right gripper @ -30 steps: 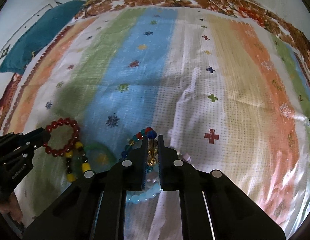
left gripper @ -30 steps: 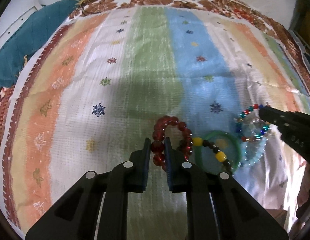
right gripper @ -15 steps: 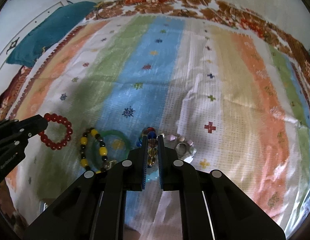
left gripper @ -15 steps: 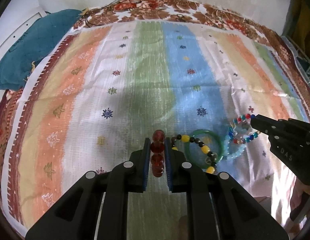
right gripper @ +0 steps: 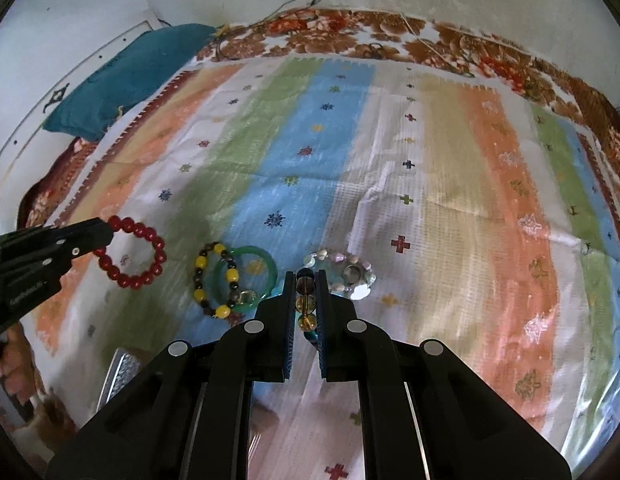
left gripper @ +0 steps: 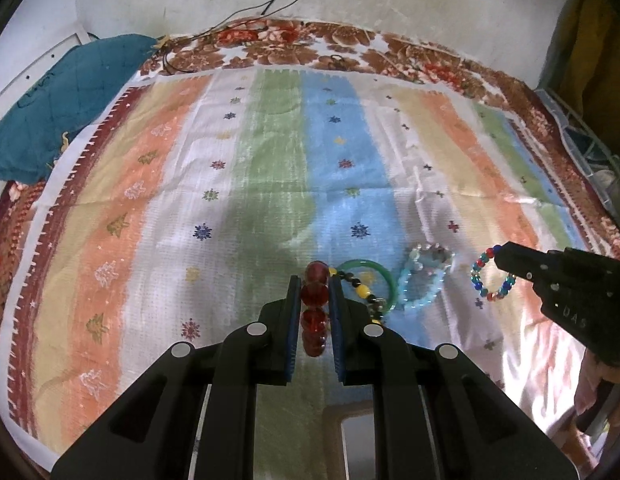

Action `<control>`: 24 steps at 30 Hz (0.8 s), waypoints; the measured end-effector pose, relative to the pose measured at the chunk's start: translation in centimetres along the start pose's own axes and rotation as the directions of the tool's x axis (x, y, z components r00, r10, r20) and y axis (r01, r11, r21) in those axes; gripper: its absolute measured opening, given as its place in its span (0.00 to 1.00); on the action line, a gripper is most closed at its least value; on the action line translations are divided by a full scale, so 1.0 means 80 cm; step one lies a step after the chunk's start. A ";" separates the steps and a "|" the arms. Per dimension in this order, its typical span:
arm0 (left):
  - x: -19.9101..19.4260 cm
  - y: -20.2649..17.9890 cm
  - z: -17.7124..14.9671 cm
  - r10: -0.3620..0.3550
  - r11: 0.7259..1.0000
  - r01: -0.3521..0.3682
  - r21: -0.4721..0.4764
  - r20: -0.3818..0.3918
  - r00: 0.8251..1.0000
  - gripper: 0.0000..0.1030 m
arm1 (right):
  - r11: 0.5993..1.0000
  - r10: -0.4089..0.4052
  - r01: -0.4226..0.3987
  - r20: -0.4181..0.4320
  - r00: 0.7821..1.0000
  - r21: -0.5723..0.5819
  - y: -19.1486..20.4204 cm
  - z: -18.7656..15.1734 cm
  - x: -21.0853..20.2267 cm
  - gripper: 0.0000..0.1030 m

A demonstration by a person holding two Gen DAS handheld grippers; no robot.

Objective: Organize jewelry
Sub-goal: 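Lift the dark red bracelet with the left tool and drop it into the tin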

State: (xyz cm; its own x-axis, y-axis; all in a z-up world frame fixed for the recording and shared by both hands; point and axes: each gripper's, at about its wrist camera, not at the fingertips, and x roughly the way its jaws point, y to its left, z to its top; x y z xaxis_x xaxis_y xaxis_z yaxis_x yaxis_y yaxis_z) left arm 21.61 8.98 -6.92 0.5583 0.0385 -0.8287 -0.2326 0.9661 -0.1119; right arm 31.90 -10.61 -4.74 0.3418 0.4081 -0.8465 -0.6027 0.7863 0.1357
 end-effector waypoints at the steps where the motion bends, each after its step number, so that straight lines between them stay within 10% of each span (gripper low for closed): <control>1: 0.000 -0.001 -0.002 0.002 1.000 -0.002 0.005 -0.001 1.000 0.13 | 1.000 0.005 -0.005 0.008 1.000 -0.003 0.003 -0.001 -0.006 0.10; 24: -0.080 -0.046 -0.040 -0.078 0.984 0.055 0.170 0.130 0.988 0.13 | 0.992 0.093 -0.088 0.060 0.994 -0.086 0.059 -0.044 -0.068 0.10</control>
State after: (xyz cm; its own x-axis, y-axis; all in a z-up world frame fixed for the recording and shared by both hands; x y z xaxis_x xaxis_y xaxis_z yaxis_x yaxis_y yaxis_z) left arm 16.35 4.36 -2.95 0.6739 -0.0040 -0.7388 -0.0624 0.9961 -0.0624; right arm 24.70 -10.76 -1.31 0.3266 0.5063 -0.7981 -0.6903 0.7046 0.1645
